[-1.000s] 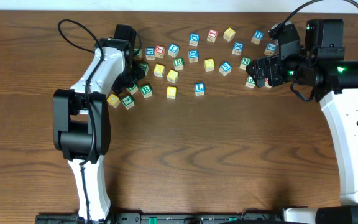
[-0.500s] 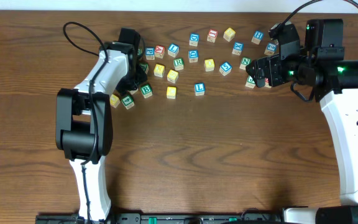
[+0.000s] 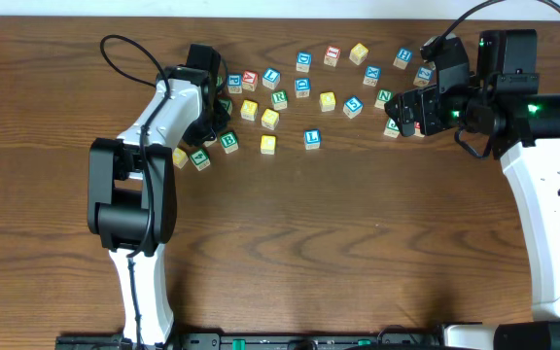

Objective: Spell out ROBOT
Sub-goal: 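Close the left gripper on the green R block and lift it, then carry the R block toward the open table below the cluster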

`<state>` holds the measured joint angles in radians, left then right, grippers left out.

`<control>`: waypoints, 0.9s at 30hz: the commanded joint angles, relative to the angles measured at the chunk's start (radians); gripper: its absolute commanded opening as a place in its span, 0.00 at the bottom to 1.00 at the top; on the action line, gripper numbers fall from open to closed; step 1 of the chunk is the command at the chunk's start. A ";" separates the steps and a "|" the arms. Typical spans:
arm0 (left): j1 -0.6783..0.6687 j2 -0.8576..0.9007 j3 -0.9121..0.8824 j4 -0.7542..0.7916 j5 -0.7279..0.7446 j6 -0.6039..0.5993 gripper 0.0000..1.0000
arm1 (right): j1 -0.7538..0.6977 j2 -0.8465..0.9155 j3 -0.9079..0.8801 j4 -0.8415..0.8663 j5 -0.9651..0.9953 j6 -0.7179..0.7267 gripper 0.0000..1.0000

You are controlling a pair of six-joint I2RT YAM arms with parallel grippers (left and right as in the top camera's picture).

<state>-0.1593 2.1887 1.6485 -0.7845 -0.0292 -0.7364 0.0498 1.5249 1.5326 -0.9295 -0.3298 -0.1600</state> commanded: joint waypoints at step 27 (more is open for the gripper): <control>-0.050 -0.365 0.099 -0.364 -0.002 0.335 0.28 | -0.003 0.004 0.021 -0.002 0.010 0.010 0.95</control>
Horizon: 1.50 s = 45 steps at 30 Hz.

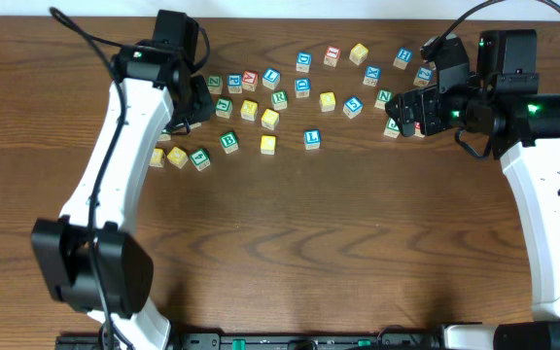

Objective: Spell out ROBOT
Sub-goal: 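Carry the R block toward the open table below the cluster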

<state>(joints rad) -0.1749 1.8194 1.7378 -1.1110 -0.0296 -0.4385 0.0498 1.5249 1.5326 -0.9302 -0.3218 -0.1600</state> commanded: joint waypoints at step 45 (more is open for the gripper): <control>-0.243 0.134 -0.425 0.371 0.109 0.235 0.28 | -0.002 0.004 0.021 -0.002 0.001 0.010 0.96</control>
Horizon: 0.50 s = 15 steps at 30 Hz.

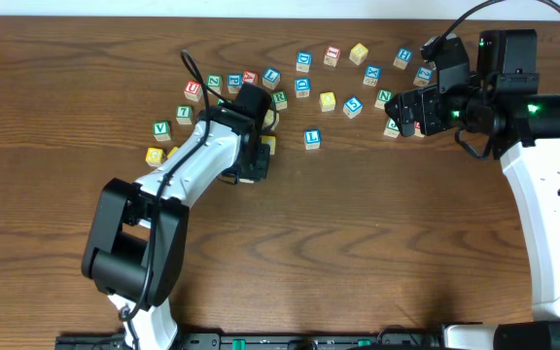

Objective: Spell out ROBOT
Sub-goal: 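Carry the R block toward the open table below the cluster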

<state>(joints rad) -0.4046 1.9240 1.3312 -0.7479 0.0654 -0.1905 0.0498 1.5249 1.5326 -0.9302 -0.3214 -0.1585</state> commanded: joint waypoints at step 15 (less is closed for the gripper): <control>-0.031 0.059 -0.022 0.033 0.013 -0.013 0.29 | -0.002 0.004 0.021 -0.001 0.001 0.008 0.97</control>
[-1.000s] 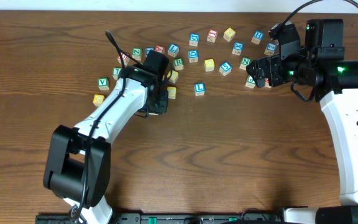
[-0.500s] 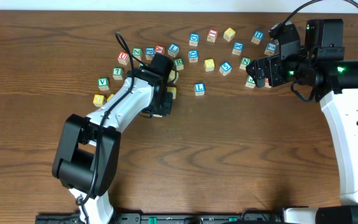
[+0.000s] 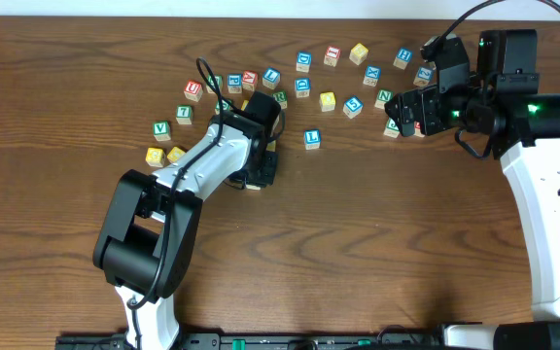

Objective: Spell out ROBOT
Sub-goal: 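Carry the R block toward the open table below the cluster, then set the R block down, open the left gripper and raise away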

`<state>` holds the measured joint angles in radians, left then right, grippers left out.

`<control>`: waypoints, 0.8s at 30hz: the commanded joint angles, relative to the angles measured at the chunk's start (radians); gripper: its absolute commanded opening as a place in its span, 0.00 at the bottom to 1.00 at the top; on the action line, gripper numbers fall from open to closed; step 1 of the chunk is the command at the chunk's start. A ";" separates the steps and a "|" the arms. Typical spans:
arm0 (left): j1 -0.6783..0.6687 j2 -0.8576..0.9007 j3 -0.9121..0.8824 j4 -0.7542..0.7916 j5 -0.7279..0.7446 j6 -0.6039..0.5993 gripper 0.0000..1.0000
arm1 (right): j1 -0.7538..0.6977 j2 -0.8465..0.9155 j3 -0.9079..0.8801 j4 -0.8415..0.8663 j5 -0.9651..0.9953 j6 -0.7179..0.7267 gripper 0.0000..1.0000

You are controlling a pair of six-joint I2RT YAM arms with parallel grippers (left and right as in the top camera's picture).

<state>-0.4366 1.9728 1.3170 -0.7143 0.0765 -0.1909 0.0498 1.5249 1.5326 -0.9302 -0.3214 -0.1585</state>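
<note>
Lettered wooden blocks lie scattered across the far half of the brown table (image 3: 358, 243). A green R block (image 3: 280, 97) sits in the middle of the group, and a blue L block (image 3: 311, 138) lies apart in front of it. My left gripper (image 3: 261, 167) points down just left of the L block; its wrist hides the fingers and whatever lies under them. My right gripper (image 3: 397, 112) hovers at the right end of the group beside a green block (image 3: 391, 127); how its jaws stand is unclear.
A red U block (image 3: 193, 88), a green V block (image 3: 160, 128) and two yellow blocks (image 3: 164, 155) lie at the far left. More blocks run along the back, ending near a blue block (image 3: 403, 57). The left arm (image 3: 192, 175) slants across the table.
My left gripper has shifted slightly right and toward the front, and the arm's base link has turned a little. The right arm and the visible blocks have not moved.
My left gripper was first among the blocks at the left end of the group. Then the arm had swung out left, with the gripper near the same spot. Later it stood over the middle front blocks, covering the green B block, where it remains. The right arm stayed still.
</note>
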 commanded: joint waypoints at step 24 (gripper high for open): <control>0.096 -0.198 0.145 -0.078 0.002 -0.013 0.60 | -0.002 0.004 0.021 -0.001 0.001 0.008 0.99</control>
<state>-0.3847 1.8721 1.4158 -0.7876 0.0795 -0.2058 0.0498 1.5249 1.5326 -0.9302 -0.3214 -0.1581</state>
